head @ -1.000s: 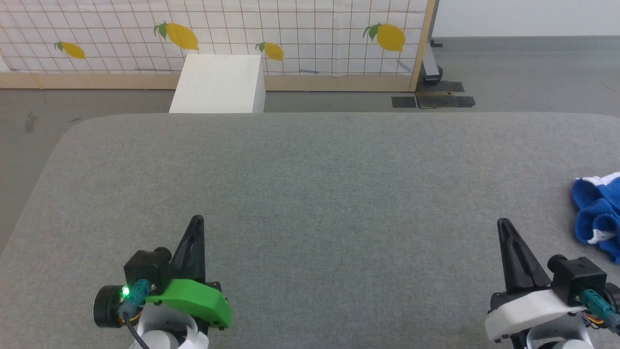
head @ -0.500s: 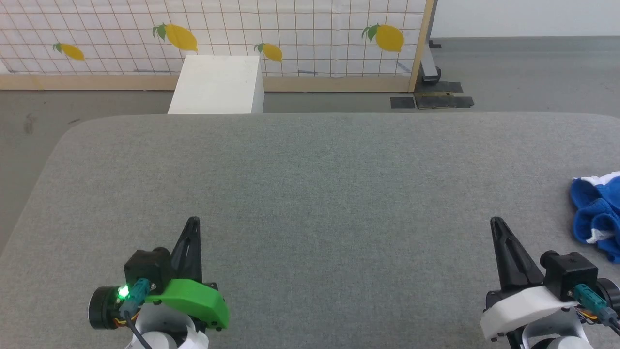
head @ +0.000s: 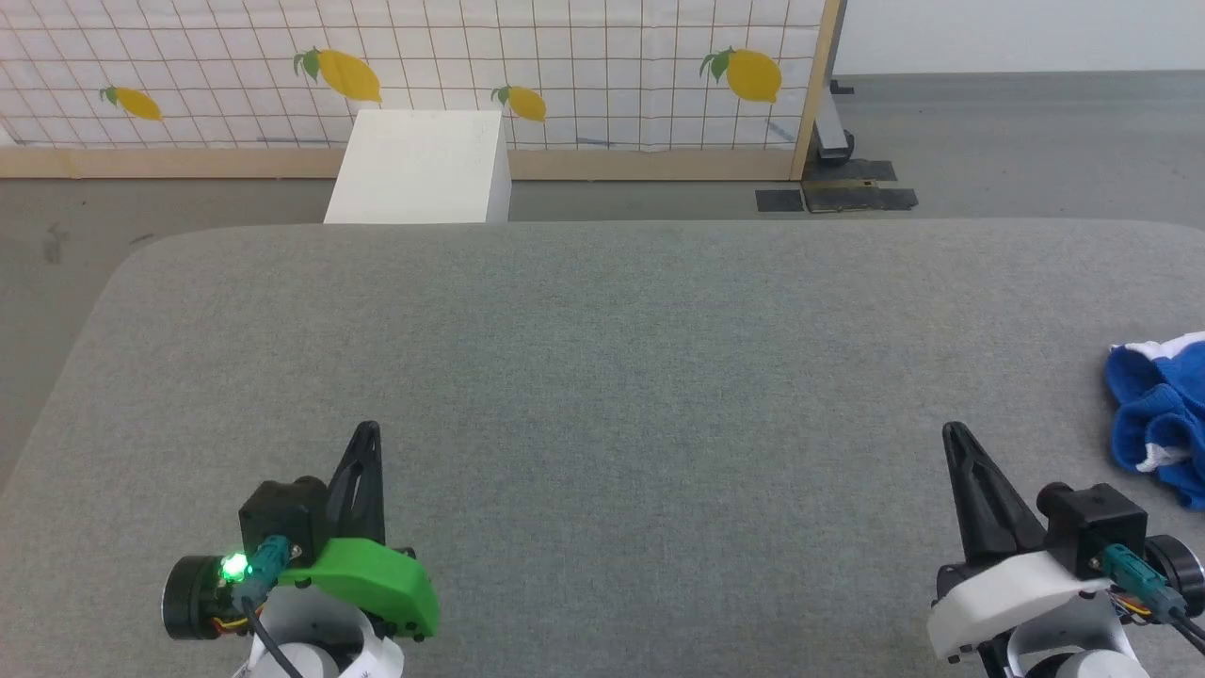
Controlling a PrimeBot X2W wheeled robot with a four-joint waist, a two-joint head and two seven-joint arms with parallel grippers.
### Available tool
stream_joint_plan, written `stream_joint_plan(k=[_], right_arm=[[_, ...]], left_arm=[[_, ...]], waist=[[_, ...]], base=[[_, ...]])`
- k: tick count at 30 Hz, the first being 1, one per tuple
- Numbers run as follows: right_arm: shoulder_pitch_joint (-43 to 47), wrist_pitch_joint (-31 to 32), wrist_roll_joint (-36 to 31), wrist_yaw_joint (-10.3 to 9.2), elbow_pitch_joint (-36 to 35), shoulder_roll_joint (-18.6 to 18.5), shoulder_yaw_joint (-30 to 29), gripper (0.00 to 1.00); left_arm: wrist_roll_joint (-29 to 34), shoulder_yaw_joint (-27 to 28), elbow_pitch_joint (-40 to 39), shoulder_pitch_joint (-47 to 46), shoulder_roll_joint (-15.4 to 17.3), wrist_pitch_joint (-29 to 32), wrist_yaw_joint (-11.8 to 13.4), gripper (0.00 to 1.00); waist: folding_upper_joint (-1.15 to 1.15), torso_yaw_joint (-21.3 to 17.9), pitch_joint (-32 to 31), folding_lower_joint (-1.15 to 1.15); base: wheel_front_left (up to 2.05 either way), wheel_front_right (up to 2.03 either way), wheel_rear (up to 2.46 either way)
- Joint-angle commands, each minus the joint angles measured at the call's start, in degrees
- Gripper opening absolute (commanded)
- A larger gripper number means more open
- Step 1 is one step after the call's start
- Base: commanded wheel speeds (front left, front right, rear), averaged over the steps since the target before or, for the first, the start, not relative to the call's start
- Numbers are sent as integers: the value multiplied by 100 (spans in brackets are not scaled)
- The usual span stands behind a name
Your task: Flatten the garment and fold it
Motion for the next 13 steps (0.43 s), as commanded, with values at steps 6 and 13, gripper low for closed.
stream_joint_plan(k=[6,13], right_arm=[[-129,103,-95,-7,-47,13,52,0],[-149,182,-134,-7,-55,14,86,0]], left_arm=[[155,52,-71,97,-16,85,68,0],[246,84,-115,108,-17,165,101,0]], waist=[[0,-9,-5,0],[0,-19,-11,0]], base=[[0,0,0],[0,0,0]])
